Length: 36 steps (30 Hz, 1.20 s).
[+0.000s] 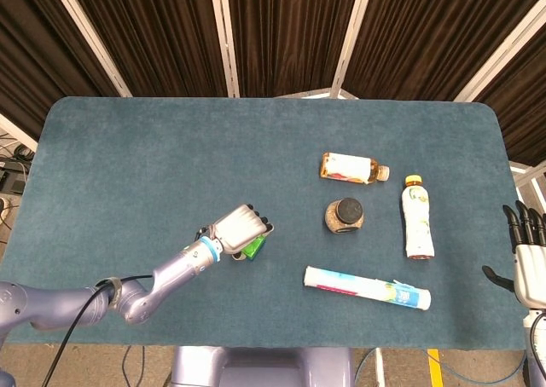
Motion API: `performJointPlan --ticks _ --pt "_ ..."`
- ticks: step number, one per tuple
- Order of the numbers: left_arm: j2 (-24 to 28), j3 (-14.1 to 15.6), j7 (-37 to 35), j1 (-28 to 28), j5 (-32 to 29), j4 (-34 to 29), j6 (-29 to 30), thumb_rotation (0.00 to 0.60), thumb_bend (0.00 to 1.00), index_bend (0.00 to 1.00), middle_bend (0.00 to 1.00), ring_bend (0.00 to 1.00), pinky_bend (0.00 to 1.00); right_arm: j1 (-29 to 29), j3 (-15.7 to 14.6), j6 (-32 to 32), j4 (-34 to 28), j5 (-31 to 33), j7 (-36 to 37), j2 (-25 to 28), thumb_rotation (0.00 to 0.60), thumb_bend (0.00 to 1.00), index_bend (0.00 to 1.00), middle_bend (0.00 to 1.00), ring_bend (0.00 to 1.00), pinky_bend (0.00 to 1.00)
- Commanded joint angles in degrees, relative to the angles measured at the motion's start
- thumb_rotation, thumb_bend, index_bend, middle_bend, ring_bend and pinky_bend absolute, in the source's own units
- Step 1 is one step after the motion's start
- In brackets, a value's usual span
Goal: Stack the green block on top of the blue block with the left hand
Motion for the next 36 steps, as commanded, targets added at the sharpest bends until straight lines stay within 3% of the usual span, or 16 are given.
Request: performJointPlan --ticks 1,3,5,7,9,19,24,30,36 --pt "-0.5 0.3 0.3 -0.1 -0.2 0.4 0.2 0.6 0.02 0.48 0.49 0.44 0.39 0.0 0.0 0.0 0.0 0.0 0.1 0.0 0.6 0.0 0.0 0.0 0.0 0.0" --pt "-0.6 0.4 0.6 -0.2 -0.4 0.5 0.4 0.6 0.02 0.43 0.41 0.38 0.34 0.0 0.0 0.0 0.1 0.0 0.2 0.1 0.6 0.0 0.0 0.0 0.0 0.0" --pt "-0.3 0.5 0.8 -0.3 -0.6 -0.1 0.5 0.6 0.02 0.28 0.23 0.23 0.23 0.0 0.0 -0.1 0.1 -0.1 0.3 0.1 0.6 0.0 0.0 0.0 0.0 0.0" --pt "0.4 0.5 0.7 -0.3 -0.4 -1.1 0.6 0.6 0.0 0.07 0.04 0.05 0.1 0.0 -0.1 0.0 0.0 -0.1 0.3 0.1 0.6 0.0 0.0 0.0 0.0 0.0" --pt "1.4 0.5 0.4 -0.2 -0.1 -2.3 1.0 0.6 0.0 0.01 0.0 0.0 0.03 0.0 -0.1 0.0 0.0 -0.2 0.4 0.1 0.6 0.0 0.0 0.0 0.0 0.0" --pt "9.5 -0.6 -0.8 2.8 0.0 -11.1 6.9 0.6 0.0 0.0 0.0 0.0 0.0 -0.2 -0.5 0.5 -0.7 -1.4 0.8 0.6 0.6 0.0 0.0 0.0 0.0 0.0" --pt "16.7 -1.0 -3.3 8.5 0.1 -15.9 15.2 0.6 0.0 0.0 0.0 0.0 0.0 -0.1 -1.0 0.3 -0.5 -2.4 1.3 0.7 0.6 0.0 0.0 0.0 0.0 0.0" --pt "24.9 2.6 -5.9 20.9 2.4 -19.9 31.0 0.6 0.0 0.0 0.0 0.0 0.0 0.2 -1.3 -0.4 -0.3 -3.1 2.4 0.7 0.6 0.0 0.0 0.0 0.0 0.0" --pt "29.6 7.7 -13.6 31.3 5.1 -19.6 39.0 0.6 0.0 0.0 0.0 0.0 0.0 0.8 -1.4 -0.9 -0.3 -3.8 2.9 0.5 0.6 0.0 0.0 0.0 0.0 0.0"
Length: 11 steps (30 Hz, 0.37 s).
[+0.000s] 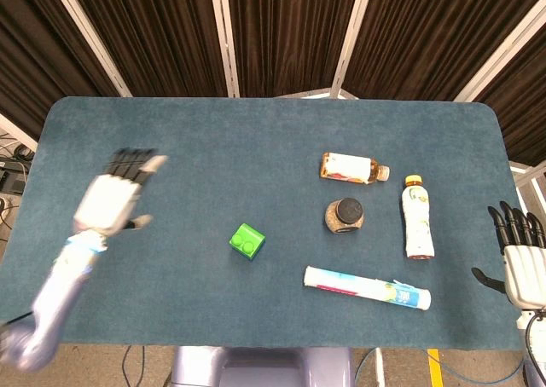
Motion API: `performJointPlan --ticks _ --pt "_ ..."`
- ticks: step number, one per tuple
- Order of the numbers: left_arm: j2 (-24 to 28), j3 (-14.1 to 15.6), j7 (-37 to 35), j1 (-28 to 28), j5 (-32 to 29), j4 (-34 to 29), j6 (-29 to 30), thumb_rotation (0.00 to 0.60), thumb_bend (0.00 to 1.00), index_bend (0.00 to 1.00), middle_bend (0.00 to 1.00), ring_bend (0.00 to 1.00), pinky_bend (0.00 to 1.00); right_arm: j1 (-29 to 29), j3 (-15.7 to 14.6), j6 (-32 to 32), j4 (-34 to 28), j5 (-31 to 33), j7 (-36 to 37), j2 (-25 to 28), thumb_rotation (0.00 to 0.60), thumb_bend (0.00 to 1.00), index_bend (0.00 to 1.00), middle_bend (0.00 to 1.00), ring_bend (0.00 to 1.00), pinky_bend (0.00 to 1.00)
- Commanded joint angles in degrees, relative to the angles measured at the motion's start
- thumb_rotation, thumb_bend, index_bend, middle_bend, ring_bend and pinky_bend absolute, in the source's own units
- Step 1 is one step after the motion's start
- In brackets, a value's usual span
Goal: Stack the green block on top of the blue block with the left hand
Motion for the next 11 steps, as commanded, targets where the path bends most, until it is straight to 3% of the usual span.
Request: performJointPlan --ticks 1,7,11 --pt "4.3 5.2 -7.3 8.3 3.7 1.1 5.8 0.6 0.0 0.0 0.0 0.0 0.0 0.2 0.0 -0.2 0.2 -0.3 0.3 -0.1 0.6 0.0 0.0 0.0 0.0 0.0" --pt "3.2 8.4 -14.0 14.6 9.2 7.4 10.8 0.6 0.0 0.0 0.0 0.0 0.0 0.6 -0.4 -0.6 0.8 -0.9 -0.3 -0.5 0.6 0.0 0.0 0.0 0.0 0.0" --pt "2.1 8.4 -16.2 16.3 11.9 10.6 12.2 0.6 0.0 0.0 0.0 0.0 0.0 0.6 -0.8 -0.3 1.0 -1.5 -1.0 -0.7 0.6 0.0 0.0 0.0 0.0 0.0"
